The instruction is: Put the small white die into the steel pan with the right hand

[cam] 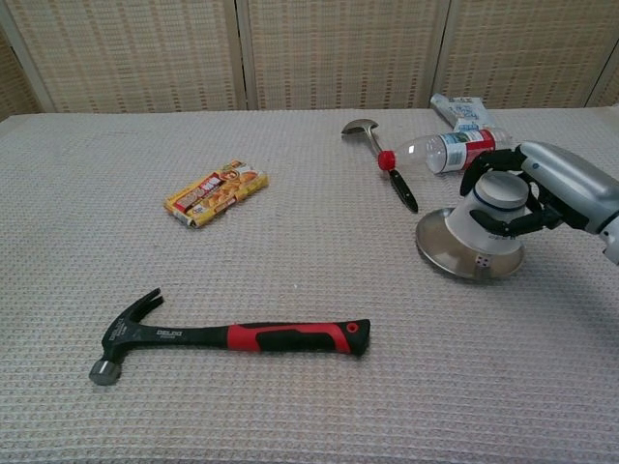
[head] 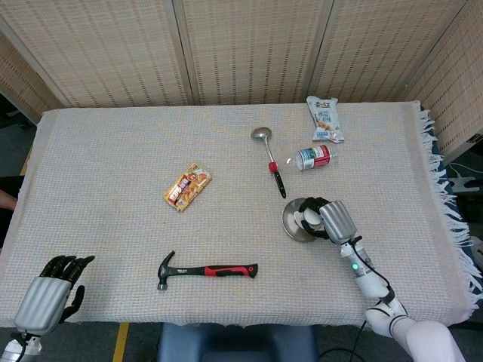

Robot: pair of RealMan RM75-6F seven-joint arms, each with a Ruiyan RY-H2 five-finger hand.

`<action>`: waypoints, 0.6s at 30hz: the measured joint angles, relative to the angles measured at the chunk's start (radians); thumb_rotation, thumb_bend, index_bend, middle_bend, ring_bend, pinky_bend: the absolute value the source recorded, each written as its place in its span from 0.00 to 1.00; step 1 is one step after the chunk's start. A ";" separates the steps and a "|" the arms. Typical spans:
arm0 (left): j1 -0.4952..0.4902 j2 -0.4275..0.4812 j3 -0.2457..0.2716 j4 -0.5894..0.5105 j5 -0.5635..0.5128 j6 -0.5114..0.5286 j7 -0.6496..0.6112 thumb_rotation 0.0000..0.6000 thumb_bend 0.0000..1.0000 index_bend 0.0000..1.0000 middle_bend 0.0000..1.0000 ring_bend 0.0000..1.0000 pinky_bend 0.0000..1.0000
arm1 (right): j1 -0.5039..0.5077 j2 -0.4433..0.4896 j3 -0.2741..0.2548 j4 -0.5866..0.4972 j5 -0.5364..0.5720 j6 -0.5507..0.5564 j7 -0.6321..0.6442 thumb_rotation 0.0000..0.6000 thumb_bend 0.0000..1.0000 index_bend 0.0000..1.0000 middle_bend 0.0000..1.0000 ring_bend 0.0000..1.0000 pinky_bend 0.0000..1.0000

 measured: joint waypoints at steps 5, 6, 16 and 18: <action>0.000 0.000 0.000 -0.001 -0.002 -0.002 0.000 1.00 0.58 0.17 0.24 0.18 0.19 | -0.033 0.039 -0.002 -0.034 -0.010 0.087 -0.102 1.00 0.32 0.63 0.53 0.49 0.79; -0.001 0.000 0.000 -0.001 -0.001 -0.003 0.000 1.00 0.57 0.17 0.24 0.18 0.19 | -0.044 0.051 -0.003 -0.050 -0.010 0.096 -0.130 1.00 0.32 0.63 0.53 0.49 0.79; 0.000 -0.001 0.001 -0.003 -0.002 -0.004 0.009 1.00 0.57 0.17 0.24 0.18 0.19 | -0.206 0.195 -0.031 -0.249 0.026 0.131 -0.321 1.00 0.32 0.59 0.53 0.49 0.78; 0.000 -0.002 0.001 -0.003 -0.002 -0.004 0.011 1.00 0.57 0.17 0.24 0.18 0.19 | -0.210 0.190 -0.032 -0.224 0.031 0.126 -0.300 1.00 0.32 0.56 0.53 0.47 0.77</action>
